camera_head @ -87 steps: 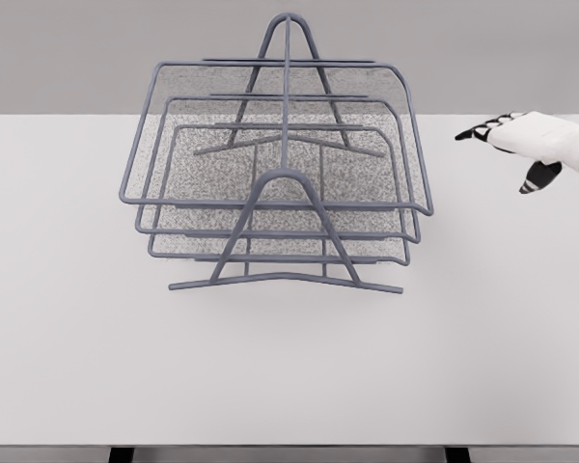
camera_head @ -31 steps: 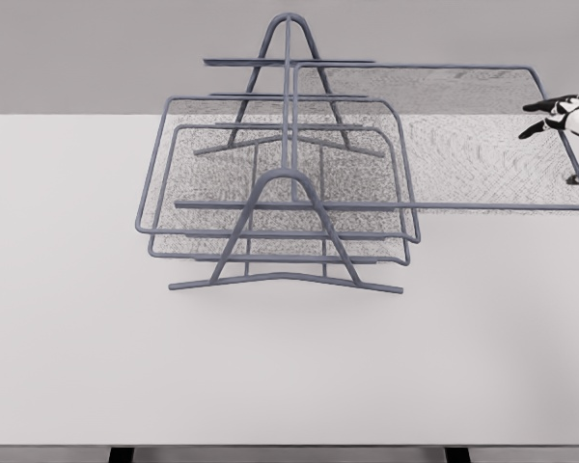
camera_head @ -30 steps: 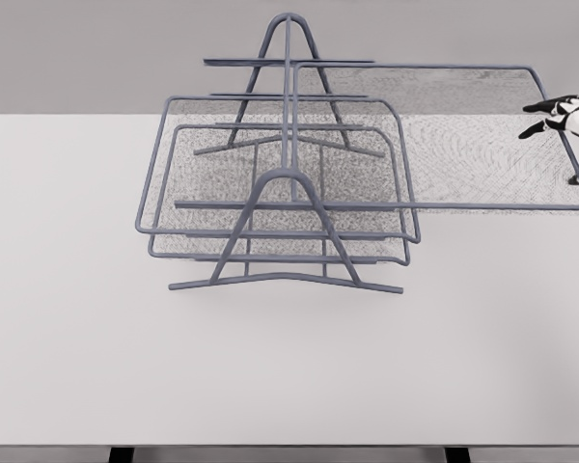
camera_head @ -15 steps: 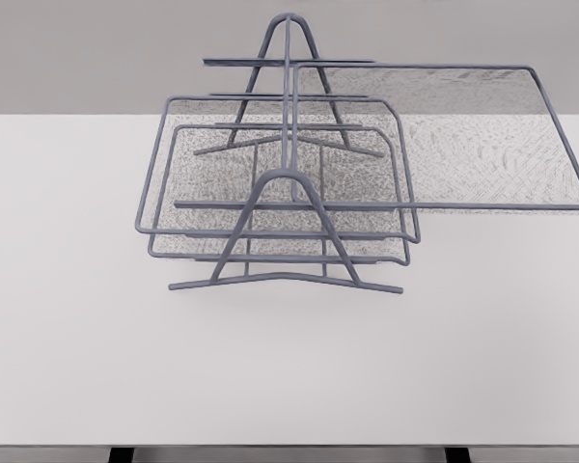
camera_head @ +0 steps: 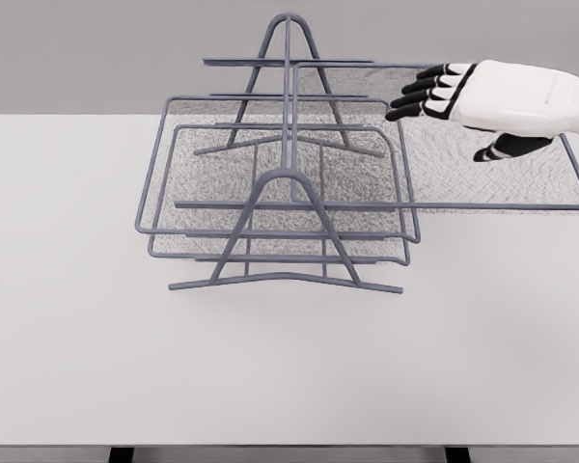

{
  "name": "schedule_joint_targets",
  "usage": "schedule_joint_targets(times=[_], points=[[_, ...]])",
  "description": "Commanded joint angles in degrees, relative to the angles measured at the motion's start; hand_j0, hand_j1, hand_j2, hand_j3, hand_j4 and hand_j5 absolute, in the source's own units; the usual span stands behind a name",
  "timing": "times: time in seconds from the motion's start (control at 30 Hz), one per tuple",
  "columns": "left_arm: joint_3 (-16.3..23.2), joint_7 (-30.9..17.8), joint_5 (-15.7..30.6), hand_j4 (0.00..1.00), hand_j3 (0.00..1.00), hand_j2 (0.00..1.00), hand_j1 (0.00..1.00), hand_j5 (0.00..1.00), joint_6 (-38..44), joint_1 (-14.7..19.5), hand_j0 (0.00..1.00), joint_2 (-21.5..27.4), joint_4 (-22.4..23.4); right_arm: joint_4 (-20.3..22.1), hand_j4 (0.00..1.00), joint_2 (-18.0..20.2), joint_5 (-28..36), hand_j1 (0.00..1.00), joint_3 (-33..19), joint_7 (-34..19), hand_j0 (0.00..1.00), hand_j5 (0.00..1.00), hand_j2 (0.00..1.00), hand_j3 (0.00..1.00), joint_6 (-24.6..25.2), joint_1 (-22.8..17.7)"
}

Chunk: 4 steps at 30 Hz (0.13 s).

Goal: Pull out the upper folder box with right arm

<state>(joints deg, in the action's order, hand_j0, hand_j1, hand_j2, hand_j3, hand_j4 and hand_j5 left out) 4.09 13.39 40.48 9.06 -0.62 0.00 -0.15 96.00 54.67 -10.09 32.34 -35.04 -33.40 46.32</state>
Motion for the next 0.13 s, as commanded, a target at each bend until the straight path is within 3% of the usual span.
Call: schedule_joint_targets(times=[0.0, 0.1], points=[[0.0, 0.0, 0.0, 1.0, 1.0, 1.0, 1.0, 1.0, 0.0, -0.1, 1.0, 0.0, 0.1, 0.3, 1.0, 0.0, 0.3, 1.0, 0.1, 0.0, 1.0, 1.0, 1.0, 1.0, -0.6, -0.3], [0.0, 0.0, 0.0, 1.0, 1.0, 1.0, 1.0, 1.0, 0.0, -0.1, 1.0, 0.0, 0.2, 0.3, 1.0, 0.3, 0.3, 1.0, 0.0, 0.0, 1.0, 1.0, 1.0, 1.0, -0.7, -0.4]])
